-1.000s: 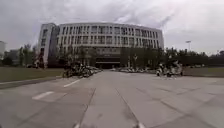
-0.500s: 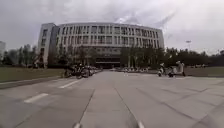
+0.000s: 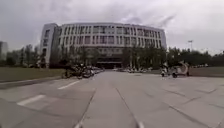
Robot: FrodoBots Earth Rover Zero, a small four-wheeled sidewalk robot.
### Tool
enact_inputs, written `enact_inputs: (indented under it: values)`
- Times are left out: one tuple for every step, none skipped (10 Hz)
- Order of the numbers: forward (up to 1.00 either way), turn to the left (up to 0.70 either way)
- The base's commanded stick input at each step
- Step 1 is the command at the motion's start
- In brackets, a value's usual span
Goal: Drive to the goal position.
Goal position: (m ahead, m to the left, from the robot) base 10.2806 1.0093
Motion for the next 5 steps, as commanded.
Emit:
enact_inputs:
  values:
    - [0.45,0.00]
    - [0.45,0.00]
    - [0.45,0.00]
    - [0.45,0.00]
    - [0.45,0.00]
